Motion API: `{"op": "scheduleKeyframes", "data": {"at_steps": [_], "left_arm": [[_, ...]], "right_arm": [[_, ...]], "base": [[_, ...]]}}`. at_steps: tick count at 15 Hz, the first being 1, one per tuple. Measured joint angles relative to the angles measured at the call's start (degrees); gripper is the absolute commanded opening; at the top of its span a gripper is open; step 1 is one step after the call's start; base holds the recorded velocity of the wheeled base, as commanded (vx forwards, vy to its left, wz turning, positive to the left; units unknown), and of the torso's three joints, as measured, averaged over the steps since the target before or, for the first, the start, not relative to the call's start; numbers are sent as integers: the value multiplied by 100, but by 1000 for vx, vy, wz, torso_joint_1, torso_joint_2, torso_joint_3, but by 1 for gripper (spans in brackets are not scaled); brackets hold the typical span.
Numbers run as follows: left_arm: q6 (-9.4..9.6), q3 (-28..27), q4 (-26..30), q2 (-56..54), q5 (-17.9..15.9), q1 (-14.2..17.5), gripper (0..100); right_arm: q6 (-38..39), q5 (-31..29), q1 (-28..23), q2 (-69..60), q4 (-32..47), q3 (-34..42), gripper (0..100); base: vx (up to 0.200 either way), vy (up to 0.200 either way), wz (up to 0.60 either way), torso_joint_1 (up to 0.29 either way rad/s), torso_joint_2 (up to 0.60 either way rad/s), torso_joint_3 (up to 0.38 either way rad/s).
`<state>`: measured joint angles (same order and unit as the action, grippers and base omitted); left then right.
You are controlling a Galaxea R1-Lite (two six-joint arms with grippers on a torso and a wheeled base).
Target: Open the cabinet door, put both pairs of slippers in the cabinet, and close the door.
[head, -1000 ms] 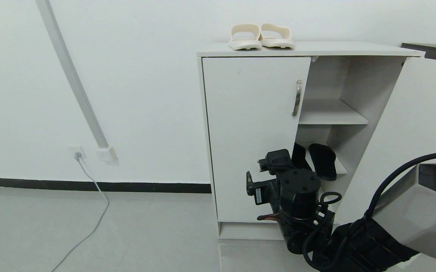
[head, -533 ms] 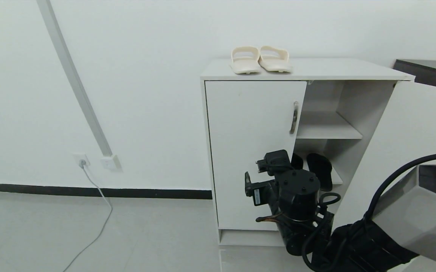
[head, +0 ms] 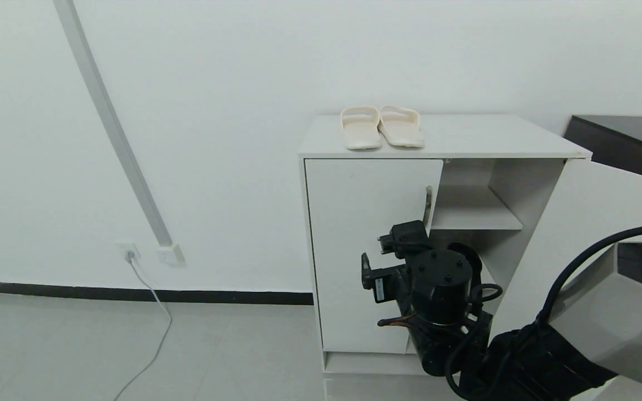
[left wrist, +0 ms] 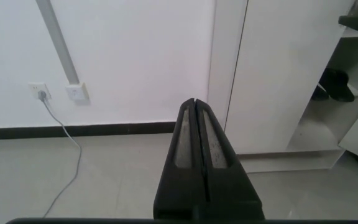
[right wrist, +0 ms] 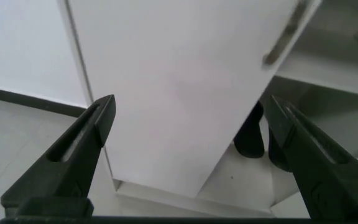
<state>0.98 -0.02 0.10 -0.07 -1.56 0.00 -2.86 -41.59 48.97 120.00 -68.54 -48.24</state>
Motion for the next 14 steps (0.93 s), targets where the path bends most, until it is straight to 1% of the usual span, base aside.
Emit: {"op": "scheduleKeyframes", "data": {"at_steps": [8,14], "left_arm": [[0,2,-2,0,-2,0,0],[0,2,0,0,0,0,0]], "right_arm": [[-2,-15,-5,0,0,-2,100],[-9,-23,-5,0,0,-2,100]], "base": [[0,0,0,195,-507,-309],[0,0,0,242,-561,-319]]}}
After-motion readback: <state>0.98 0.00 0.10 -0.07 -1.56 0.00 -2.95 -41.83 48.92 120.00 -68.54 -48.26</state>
